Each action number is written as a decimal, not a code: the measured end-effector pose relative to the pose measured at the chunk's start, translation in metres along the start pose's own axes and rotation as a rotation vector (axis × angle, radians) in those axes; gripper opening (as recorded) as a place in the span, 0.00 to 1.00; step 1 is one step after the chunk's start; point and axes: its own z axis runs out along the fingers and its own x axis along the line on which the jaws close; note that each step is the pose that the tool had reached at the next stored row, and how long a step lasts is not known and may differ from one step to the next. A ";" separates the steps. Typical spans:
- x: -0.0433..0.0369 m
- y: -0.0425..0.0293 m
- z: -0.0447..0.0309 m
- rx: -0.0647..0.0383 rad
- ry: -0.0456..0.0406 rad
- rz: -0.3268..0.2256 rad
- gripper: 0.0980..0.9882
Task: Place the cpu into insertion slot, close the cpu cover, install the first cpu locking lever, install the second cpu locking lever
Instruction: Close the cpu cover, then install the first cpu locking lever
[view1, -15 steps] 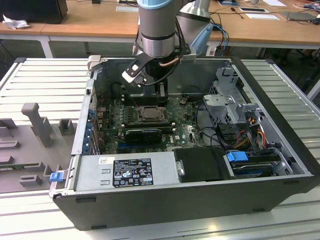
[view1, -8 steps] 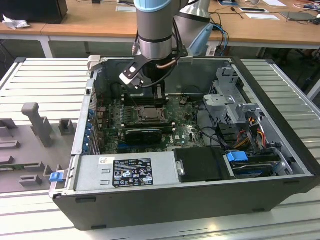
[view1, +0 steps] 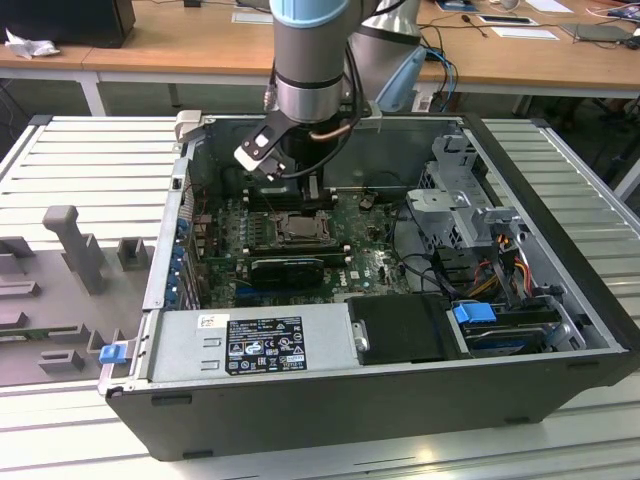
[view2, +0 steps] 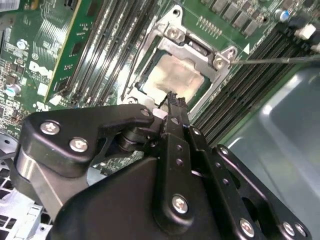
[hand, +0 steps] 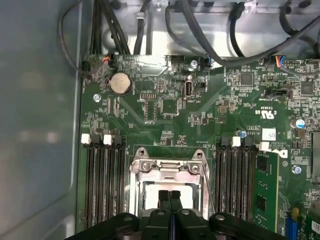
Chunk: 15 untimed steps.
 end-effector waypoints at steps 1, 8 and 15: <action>0.0001 -0.0038 -0.0002 0.000 0.0002 -0.003 0.01; 0.0003 -0.0120 -0.0006 0.000 0.0002 -0.006 0.01; 0.0005 -0.0118 -0.0059 0.000 -0.0005 -0.006 0.01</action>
